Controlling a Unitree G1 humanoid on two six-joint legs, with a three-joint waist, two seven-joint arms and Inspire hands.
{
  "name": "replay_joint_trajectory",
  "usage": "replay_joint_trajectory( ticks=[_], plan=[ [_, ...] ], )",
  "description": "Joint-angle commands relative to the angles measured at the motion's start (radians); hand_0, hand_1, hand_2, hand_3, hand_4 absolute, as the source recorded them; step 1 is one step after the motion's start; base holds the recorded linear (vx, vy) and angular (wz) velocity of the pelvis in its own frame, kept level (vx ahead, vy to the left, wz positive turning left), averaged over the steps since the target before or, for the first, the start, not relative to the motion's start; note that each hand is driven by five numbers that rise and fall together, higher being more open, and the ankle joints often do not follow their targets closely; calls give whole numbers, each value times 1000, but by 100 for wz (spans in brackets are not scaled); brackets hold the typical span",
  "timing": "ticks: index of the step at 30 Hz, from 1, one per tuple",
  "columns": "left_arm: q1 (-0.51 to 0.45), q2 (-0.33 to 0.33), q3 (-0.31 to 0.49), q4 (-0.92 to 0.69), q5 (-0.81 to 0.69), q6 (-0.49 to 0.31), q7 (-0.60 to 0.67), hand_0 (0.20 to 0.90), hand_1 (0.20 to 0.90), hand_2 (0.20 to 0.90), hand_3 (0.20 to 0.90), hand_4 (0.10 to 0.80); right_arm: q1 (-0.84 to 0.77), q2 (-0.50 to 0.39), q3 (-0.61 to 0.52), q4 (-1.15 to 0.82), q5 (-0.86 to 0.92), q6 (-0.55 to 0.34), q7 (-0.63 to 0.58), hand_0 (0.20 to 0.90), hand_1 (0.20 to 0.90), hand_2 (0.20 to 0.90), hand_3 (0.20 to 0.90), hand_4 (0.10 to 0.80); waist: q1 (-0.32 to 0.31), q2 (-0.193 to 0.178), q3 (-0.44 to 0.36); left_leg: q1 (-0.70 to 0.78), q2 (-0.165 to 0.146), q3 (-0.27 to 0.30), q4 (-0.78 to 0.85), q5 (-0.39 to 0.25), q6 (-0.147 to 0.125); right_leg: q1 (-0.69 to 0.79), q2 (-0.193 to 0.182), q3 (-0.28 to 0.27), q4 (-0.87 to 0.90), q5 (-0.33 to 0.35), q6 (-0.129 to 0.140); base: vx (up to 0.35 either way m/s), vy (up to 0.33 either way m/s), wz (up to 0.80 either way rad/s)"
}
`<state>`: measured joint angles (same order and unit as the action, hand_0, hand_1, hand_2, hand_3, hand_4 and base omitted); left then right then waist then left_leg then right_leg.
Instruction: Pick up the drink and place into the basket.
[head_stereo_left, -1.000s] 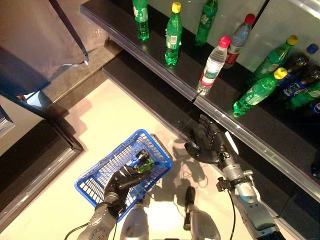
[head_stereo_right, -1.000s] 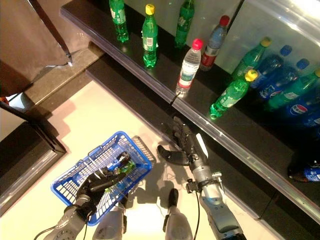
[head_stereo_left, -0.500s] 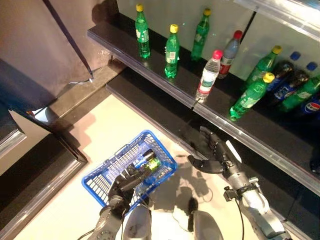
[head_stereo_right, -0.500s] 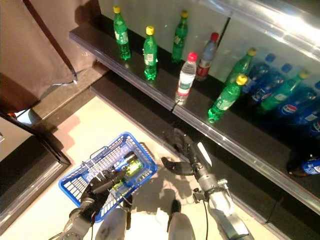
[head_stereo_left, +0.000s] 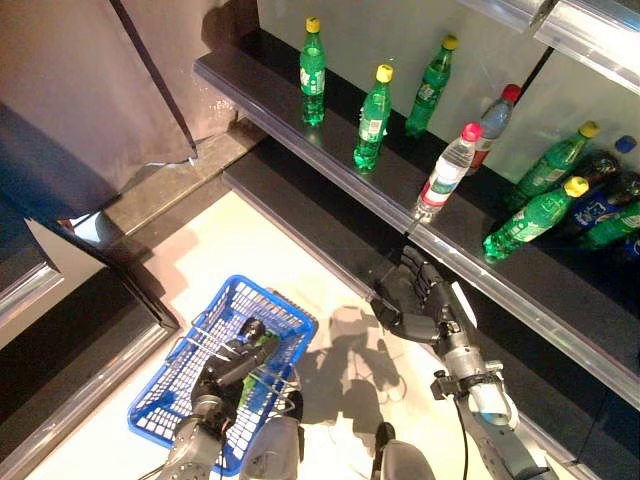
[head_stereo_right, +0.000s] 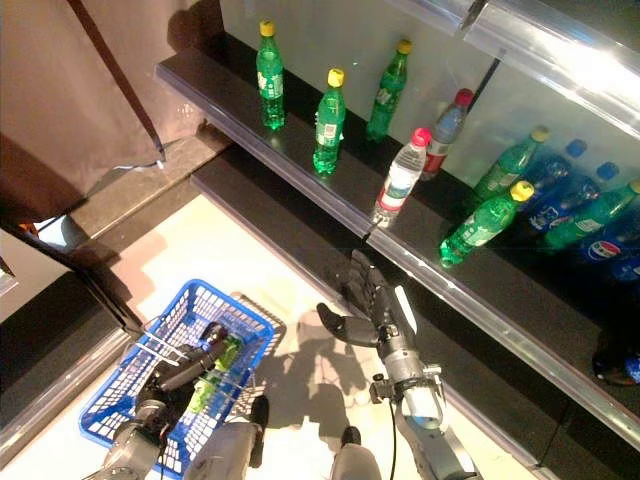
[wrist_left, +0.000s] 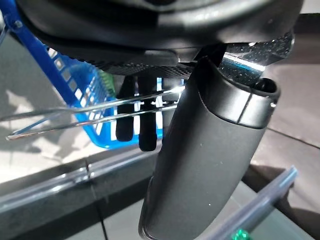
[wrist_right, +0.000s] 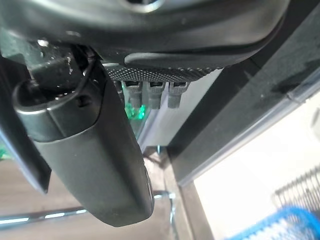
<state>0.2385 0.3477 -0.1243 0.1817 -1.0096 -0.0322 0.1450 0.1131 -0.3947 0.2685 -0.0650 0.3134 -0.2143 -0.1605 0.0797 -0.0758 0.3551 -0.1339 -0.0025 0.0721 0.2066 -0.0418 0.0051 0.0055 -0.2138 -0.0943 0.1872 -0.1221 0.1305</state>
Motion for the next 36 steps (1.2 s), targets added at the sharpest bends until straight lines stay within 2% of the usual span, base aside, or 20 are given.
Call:
replay_joint_trajectory(
  ticks=[1, 3, 5, 7, 8, 10, 12, 13, 15, 16, 18, 20, 21, 22, 26, 31, 36],
  plan=[
    [-78, 29, 6, -239, 71, -163, -110, 300, 300, 300, 200, 100, -51, -17, -27, -54, 4, -130, -36, 900, 900, 900, 900, 800, -55, 26, -98, -19, -19, -56, -11, 7, 23, -85, 35, 86, -116, 227, -11, 230, -232, -7],
    [-75, 35, 10, -244, 72, -156, -113, 300, 300, 300, 200, 100, -50, -11, -40, -58, 6, -123, -35, 900, 900, 900, 900, 800, -81, 20, -91, 21, -9, -65, -21, -24, 22, -133, 8, 132, -185, 334, 7, 343, -309, 13],
    [-66, 41, 21, -253, 71, -147, -105, 300, 300, 300, 200, 100, -45, -4, -47, -61, 10, -112, -18, 900, 900, 900, 900, 800, -97, 12, -90, 77, 18, -68, -34, -57, 22, -176, -1, 125, -230, 379, 24, 397, -325, 28],
    [-61, 42, 27, -260, 72, -147, -96, 300, 300, 300, 200, 100, -48, 0, -49, -59, 8, -105, 2, 900, 900, 900, 900, 800, -102, 7, -87, 106, 38, -68, -29, -81, 22, -189, 8, 115, -218, 378, 25, 318, -283, 11],
    [-53, 41, 33, -259, 65, -152, -95, 300, 300, 300, 200, 100, -50, -4, -52, -54, 1, -101, 20, 900, 900, 900, 900, 800, -106, 1, -94, 114, 56, -77, -16, -91, 20, -184, 21, 137, -183, 347, 22, 307, -287, 10],
    [-31, 33, 32, -260, 46, -150, -92, 300, 300, 300, 200, 100, -38, -19, -60, -64, -8, -79, 38, 900, 900, 900, 900, 800, -113, -9, -116, 149, 79, -78, 9, -109, 7, -174, 45, 128, -151, 309, 4, 290, -211, 31],
    [2, 23, 32, -280, 21, -136, -95, 300, 300, 300, 200, 100, -4, -52, -77, -104, 7, -54, 37, 900, 900, 900, 900, 800, -115, -15, -139, 142, 110, -84, 129, -40, -18, -145, 78, 101, -129, 256, -40, 280, -190, 39],
    [10, 12, 25, -285, 16, -132, -103, 300, 300, 300, 200, 100, 2, -67, -80, -108, 19, -51, 30, 900, 900, 900, 900, 800, -111, -26, -133, 59, 113, -80, 296, 10, -9, -121, 96, 85, -115, 232, -75, 219, -203, 17],
    [12, -2, 12, -279, 13, -136, -108, 300, 300, 300, 200, 100, 11, -73, -83, -98, 12, -67, 27, 900, 900, 900, 900, 800, -100, -29, -123, -17, 98, -74, 345, 31, 3, -92, 114, 78, -106, 209, -96, 197, -90, 23],
    [14, -9, 2, -274, 13, -142, -112, 300, 300, 300, 200, 100, 19, -74, -85, -92, 12, -77, 24, 900, 900, 900, 900, 800, -93, -27, -116, -35, 90, -74, 324, 38, 4, -79, 122, 77, -102, 198, -99, 227, 47, 1],
    [19, -17, -23, -263, 13, -166, -119, 300, 300, 300, 200, 100, 31, -78, -90, -86, 21, -95, 30, 900, 900, 900, 900, 800, -84, -19, -104, -28, 97, -76, 154, 67, -9, -57, 131, 80, -104, 184, -85, 250, 150, -37],
    [8, -12, -49, -259, 10, -184, -126, 300, 300, 300, 200, 100, 39, -101, -95, -93, 27, -113, 17, 900, 900, 900, 900, 800, -69, 19, -85, -50, 164, -107, -101, 210, -63, -29, 151, 84, -108, 156, -75, 250, 289, -14],
    [7, -12, -52, -258, 12, -184, -126, 300, 300, 300, 200, 100, 40, -103, -96, -95, 30, -114, 15, 900, 900, 900, 900, 800, -68, 21, -81, -49, 167, -111, -117, 223, -68, -24, 151, 82, -107, 152, -75, 177, 348, -6],
    [-14, -12, -66, -234, 15, -214, -126, 300, 300, 300, 200, 100, 24, -116, -85, -78, 42, -141, 18, 900, 900, 900, 900, 800, -64, 20, -72, -62, 160, -147, -117, 196, -63, -26, 135, 95, -96, 130, -73, 66, 272, -16],
    [-70, 8, -75, -218, 17, -219, -109, 300, 300, 300, 200, 100, 22, -119, -79, -91, 39, -158, 0, 900, 900, 900, 900, 800, -89, 29, -49, -51, 151, -133, -93, 141, -76, -79, 94, 77, -47, 118, -53, 30, 223, -42],
    [-140, 36, -83, -237, 18, -225, -74, 300, 300, 300, 200, 100, -37, -91, -54, -99, 21, -185, -45, 900, 900, 900, 900, 800, -93, 32, 0, -46, 108, -112, -87, 106, -59, -127, 36, 75, -60, 163, -10, 4, 145, 6],
    [-160, 47, -89, -260, 39, -227, -41, 300, 300, 300, 200, 100, -113, -64, -39, -115, 29, -182, -61, 900, 900, 900, 900, 800, -69, 17, 42, -79, 114, -82, -59, 92, -56, -147, 22, 31, -69, 182, -5, -52, -11, -6]
  ],
)
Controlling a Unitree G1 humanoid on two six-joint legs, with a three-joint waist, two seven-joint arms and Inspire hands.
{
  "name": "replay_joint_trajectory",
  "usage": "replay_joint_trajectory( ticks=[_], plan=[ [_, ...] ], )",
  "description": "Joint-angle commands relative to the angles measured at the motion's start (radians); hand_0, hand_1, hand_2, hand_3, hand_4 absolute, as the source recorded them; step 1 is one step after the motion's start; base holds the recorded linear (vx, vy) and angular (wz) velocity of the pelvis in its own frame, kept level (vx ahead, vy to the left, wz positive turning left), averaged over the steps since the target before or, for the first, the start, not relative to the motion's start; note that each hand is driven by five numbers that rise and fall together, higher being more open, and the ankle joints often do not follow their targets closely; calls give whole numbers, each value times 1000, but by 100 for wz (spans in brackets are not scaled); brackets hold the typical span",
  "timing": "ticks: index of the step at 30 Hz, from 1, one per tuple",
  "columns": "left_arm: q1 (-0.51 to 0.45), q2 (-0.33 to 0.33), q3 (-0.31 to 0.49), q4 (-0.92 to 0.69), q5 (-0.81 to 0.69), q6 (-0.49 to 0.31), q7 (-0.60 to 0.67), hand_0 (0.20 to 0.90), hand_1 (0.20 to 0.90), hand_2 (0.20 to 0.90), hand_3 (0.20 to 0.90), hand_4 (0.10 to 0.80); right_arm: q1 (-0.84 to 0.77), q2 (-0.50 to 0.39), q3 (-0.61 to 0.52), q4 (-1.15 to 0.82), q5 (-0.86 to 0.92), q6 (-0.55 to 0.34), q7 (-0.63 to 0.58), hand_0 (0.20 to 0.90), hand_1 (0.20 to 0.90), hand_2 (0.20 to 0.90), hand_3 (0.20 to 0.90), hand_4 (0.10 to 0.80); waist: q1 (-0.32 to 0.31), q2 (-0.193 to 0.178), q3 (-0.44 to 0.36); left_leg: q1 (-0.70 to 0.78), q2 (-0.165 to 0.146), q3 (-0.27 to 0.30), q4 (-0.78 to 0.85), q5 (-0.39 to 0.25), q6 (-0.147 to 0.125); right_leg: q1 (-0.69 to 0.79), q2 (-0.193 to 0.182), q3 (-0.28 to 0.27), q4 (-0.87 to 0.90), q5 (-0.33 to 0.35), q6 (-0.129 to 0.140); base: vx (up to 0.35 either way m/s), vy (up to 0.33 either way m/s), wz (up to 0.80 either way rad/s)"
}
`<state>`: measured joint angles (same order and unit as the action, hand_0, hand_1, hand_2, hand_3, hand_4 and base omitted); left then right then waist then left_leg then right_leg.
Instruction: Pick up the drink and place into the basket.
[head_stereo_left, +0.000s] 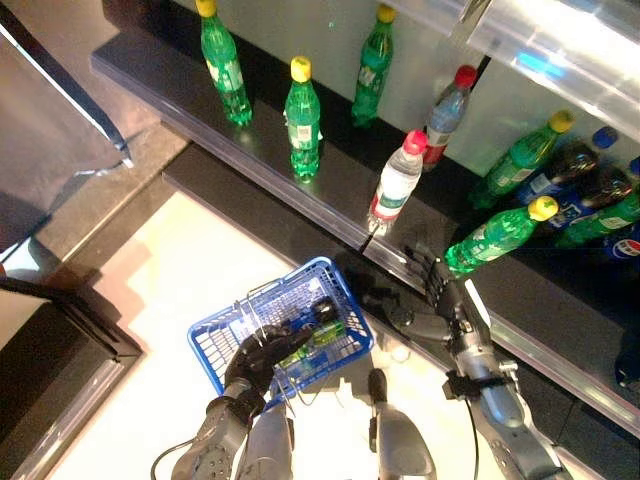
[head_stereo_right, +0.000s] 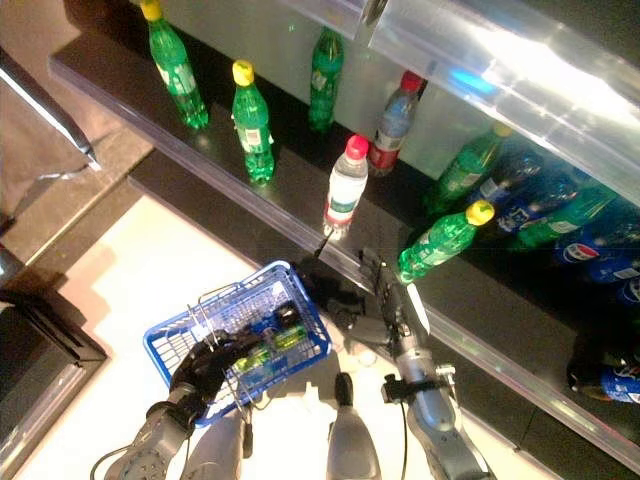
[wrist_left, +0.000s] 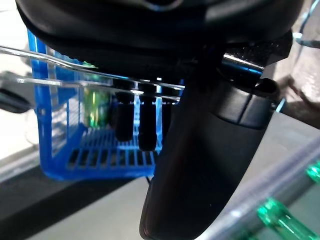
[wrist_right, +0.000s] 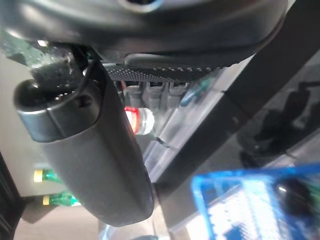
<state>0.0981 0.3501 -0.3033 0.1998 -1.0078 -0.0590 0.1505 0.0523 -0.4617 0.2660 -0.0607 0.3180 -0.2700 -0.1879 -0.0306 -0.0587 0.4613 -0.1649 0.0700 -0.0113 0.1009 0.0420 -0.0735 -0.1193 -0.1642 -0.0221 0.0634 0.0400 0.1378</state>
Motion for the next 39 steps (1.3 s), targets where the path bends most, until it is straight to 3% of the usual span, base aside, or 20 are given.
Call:
replay_joint_trajectory(
  ticks=[1, 11, 33, 39],
  plan=[
    [-22, 49, 90, -279, 35, -204, -44, 300, 300, 300, 200, 100, -59, 3, -39, -129, 29, -127, -34, 900, 900, 900, 900, 800, 45, -4, -58, -63, 42, 2, 57, 5, 22, -22, -28, -39, 46, 24, -14, -44, -53, -6],
    [-31, 48, 53, -291, 55, -213, -34, 300, 300, 300, 200, 100, -116, 37, -65, -187, -19, -198, -272, 900, 900, 900, 900, 800, 70, -8, -34, -91, 38, -15, 38, 15, 18, 25, -23, -40, -49, 51, -18, -3, -52, 4],
    [-188, 22, -17, -232, 83, -195, 22, 300, 300, 300, 200, 100, -560, 162, -81, -71, -36, -66, -626, 900, 900, 900, 900, 800, 136, 29, 59, -187, 9, -60, 31, 39, 23, -52, -29, -76, -43, 66, -43, 4, -10, 4],
    [-197, 11, -25, -228, 86, -208, 25, 300, 300, 300, 200, 100, -604, 175, -84, -37, -32, -58, -619, 900, 900, 900, 900, 800, 138, 44, 59, -220, 3, -62, 23, 45, 29, -101, -32, -77, -33, 71, -45, 0, 0, 0]
  ],
)
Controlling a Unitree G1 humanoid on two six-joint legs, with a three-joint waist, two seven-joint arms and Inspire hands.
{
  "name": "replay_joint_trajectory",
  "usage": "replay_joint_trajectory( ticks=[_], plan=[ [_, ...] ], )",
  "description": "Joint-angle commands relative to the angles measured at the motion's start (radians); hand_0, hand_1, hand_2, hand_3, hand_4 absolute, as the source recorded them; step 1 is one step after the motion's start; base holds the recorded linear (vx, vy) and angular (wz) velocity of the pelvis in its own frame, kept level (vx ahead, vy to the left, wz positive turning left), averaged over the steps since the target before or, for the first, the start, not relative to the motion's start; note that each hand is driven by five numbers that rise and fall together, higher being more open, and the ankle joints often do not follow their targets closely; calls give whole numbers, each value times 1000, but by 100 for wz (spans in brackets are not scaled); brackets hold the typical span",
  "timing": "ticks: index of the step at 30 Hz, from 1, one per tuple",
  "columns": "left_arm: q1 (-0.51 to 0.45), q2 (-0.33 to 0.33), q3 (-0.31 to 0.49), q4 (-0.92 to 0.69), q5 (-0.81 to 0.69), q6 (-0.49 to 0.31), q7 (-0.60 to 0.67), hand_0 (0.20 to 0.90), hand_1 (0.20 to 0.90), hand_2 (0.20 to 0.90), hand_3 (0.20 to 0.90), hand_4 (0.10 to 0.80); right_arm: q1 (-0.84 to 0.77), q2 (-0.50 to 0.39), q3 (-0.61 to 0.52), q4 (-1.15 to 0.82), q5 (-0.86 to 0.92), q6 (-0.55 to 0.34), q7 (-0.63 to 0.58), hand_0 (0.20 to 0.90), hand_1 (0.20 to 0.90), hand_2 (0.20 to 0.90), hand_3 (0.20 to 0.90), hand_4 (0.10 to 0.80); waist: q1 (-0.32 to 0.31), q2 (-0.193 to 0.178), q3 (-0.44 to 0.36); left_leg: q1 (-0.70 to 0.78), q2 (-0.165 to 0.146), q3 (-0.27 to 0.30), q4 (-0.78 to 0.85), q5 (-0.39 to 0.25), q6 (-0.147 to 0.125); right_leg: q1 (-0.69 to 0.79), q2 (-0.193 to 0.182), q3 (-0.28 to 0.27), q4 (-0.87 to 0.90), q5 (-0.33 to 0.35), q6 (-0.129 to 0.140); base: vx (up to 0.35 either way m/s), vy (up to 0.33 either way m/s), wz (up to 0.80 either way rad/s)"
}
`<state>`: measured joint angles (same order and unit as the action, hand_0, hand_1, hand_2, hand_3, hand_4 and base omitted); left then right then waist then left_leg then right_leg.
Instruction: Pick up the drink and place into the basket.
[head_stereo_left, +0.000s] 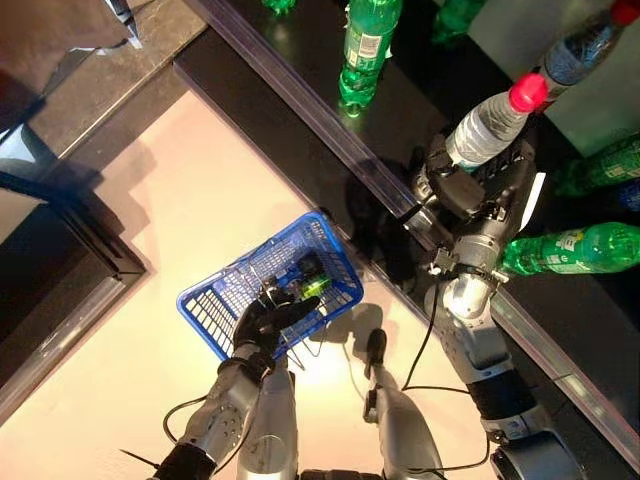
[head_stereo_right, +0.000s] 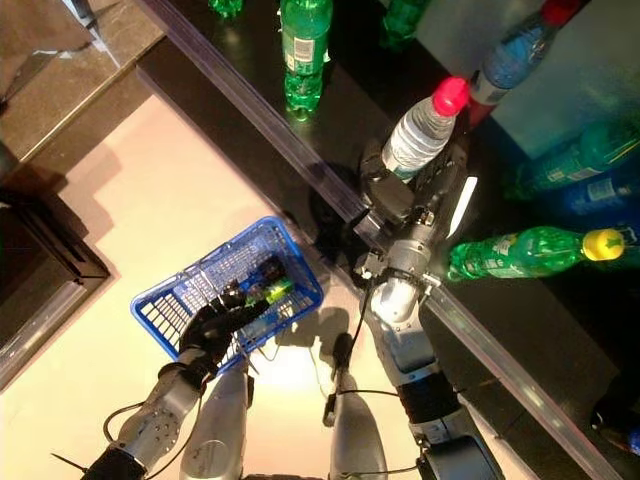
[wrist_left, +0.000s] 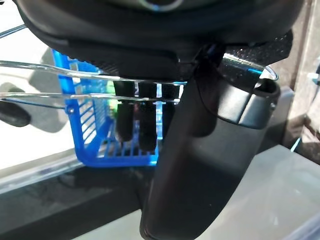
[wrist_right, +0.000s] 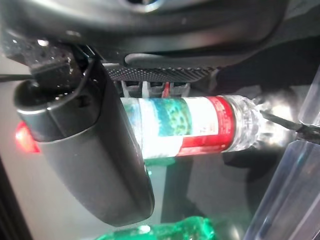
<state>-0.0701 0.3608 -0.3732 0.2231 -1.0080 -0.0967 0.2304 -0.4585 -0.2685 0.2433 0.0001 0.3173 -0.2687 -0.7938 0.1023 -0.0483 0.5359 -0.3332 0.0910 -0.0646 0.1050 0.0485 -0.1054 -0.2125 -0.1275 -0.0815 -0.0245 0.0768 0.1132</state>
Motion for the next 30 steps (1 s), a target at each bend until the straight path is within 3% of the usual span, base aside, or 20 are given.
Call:
replay_joint_trajectory(
  ticks=[1, 6, 7, 8, 9, 30],
  plan=[
    [-31, -1, 43, -249, 87, -170, -55, 300, 300, 300, 200, 100, -103, -19, -57, -90, -25, -53, 3, 900, 900, 900, 900, 800, 6, 37, -16, -58, -20, -8, 17, 39, 62, -17, -71, -19, 57, 35, -21, 0, 0, 0],
    [-42, -4, 44, -247, 86, -159, -63, 300, 300, 300, 200, 100, -151, -38, -37, -54, 0, -31, 101, 900, 900, 900, 900, 800, 15, 46, -16, -70, -25, -12, 7, 44, 65, -38, -74, -24, 61, 36, -20, 2, -2, 1],
    [-43, -3, 44, -245, 86, -159, -66, 300, 300, 300, 200, 100, -161, -43, -34, -45, 0, -29, 103, 775, 775, 775, 755, 655, 17, 46, -16, -69, -25, -12, 4, 44, 65, -40, -74, -26, 61, 37, -20, 13, -14, 3],
    [-43, -3, 45, -245, 87, -157, -68, 300, 300, 300, 200, 100, -170, -49, -33, -35, 1, -28, 110, 481, 481, 481, 411, 311, 20, 47, -16, -68, -25, -12, 1, 45, 65, -41, -74, -30, 63, 37, -19, 0, 0, 0],
    [-43, -2, 48, -245, 87, -157, -71, 300, 300, 300, 200, 100, -181, -57, -33, -32, -3, -19, 128, 300, 300, 300, 200, 100, 21, 47, -16, -65, -25, -14, -2, 44, 66, -44, -73, -33, 66, 36, -19, 13, -26, 4],
    [-49, 8, 57, -237, 77, -167, -91, 300, 300, 300, 200, 100, -206, -86, -49, -22, -25, -48, 112, 300, 300, 300, 200, 100, 20, 49, -18, 53, -21, -3, -81, 42, 72, 15, -67, -45, 50, 36, -15, -19, -2, 3]
  ],
)
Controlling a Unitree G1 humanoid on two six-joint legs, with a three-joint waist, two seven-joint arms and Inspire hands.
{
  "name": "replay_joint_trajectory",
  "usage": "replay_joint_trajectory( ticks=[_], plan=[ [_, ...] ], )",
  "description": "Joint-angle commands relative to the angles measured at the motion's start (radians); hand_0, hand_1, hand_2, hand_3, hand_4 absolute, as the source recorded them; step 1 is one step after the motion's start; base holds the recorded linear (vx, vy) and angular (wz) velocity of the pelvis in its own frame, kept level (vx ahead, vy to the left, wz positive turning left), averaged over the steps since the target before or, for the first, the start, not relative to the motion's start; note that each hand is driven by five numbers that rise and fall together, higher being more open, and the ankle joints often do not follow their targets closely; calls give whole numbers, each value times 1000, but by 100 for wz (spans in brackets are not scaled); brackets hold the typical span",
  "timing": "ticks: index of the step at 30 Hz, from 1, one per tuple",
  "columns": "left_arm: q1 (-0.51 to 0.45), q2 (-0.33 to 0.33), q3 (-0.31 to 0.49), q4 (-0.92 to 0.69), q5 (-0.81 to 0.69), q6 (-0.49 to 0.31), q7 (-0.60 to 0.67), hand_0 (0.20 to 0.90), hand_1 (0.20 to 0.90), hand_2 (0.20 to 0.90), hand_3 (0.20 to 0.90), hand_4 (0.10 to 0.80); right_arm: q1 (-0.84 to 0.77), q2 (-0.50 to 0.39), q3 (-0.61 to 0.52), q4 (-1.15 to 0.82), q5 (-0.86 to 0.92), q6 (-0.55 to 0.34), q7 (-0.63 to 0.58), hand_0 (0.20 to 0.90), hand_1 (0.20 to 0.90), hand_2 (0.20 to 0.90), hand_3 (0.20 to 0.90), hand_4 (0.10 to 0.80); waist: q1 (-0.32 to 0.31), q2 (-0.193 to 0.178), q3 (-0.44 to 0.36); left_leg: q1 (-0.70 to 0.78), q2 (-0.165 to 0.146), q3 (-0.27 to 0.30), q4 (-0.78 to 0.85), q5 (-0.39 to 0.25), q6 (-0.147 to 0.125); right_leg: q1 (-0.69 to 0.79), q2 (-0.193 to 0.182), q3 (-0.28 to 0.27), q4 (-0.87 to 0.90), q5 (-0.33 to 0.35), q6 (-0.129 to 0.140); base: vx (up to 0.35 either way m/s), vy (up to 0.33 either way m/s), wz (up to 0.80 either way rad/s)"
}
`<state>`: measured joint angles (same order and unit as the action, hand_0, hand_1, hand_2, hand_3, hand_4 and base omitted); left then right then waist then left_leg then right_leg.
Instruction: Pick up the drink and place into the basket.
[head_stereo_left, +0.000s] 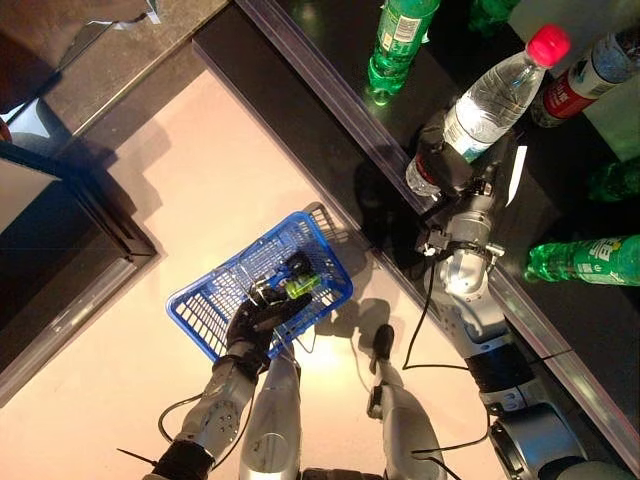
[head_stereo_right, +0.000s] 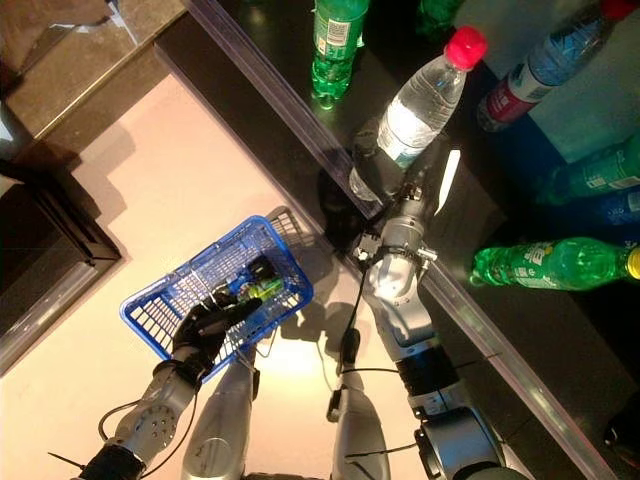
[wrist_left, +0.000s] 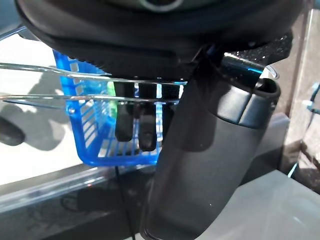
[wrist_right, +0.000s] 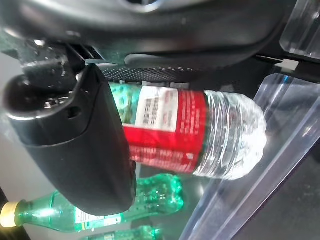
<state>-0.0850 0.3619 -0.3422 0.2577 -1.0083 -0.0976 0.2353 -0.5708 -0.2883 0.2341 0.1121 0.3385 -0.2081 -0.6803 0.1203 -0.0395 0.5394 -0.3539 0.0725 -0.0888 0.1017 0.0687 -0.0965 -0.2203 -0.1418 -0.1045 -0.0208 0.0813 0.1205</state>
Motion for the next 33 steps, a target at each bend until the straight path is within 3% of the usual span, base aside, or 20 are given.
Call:
replay_joint_trajectory(
  ticks=[1, 7, 17, 21, 24, 33],
  plan=[
    [-34, 7, 27, -271, 77, -167, -97, 300, 300, 300, 200, 100, -93, -66, -40, -134, -46, -109, -3, 300, 300, 300, 200, 100, 2, 40, -22, 75, -3, 21, -79, 22, 63, 24, -53, -22, 46, 31, -23, 0, 0, 0],
    [-10, 2, 41, -276, 78, -167, -104, 300, 300, 300, 200, 100, -56, -71, -51, -171, -57, -147, 4, 300, 300, 300, 200, 100, -5, 40, -58, 119, 2, 28, -113, 21, 64, 54, -53, -25, 28, 29, -21, 0, 0, 0],
    [44, 8, 94, -307, 92, -137, -121, 300, 300, 300, 200, 100, 95, -105, -7, -391, -52, -103, 272, 300, 300, 300, 200, 100, -24, 18, -163, 182, 16, 42, -133, 12, 59, 101, -50, -14, 29, 10, -17, 31, -4, -2],
    [64, 13, 113, -318, 104, -130, -135, 300, 300, 300, 200, 100, 194, -132, 27, -412, 3, -20, 424, 300, 300, 300, 200, 100, -33, 1, -196, 196, 24, 47, -129, 9, 55, 117, -44, -5, 32, 2, -13, 38, -31, -4],
    [72, 33, 125, -336, 116, -136, -158, 300, 300, 300, 200, 100, 284, -198, 83, -381, 13, 131, 527, 300, 300, 300, 200, 100, -40, -14, -212, 205, 30, 45, -133, 13, 51, 128, -37, 2, 31, -2, -9, 15, -59, -3],
    [41, 73, 94, -386, 154, -128, -176, 300, 300, 300, 200, 100, 336, -201, 188, -245, 110, 265, 647, 300, 300, 300, 200, 100, -27, -23, -208, 214, 29, 21, -135, 18, 48, 156, -35, -12, 25, -8, -10, 8, -22, 1]
  ],
)
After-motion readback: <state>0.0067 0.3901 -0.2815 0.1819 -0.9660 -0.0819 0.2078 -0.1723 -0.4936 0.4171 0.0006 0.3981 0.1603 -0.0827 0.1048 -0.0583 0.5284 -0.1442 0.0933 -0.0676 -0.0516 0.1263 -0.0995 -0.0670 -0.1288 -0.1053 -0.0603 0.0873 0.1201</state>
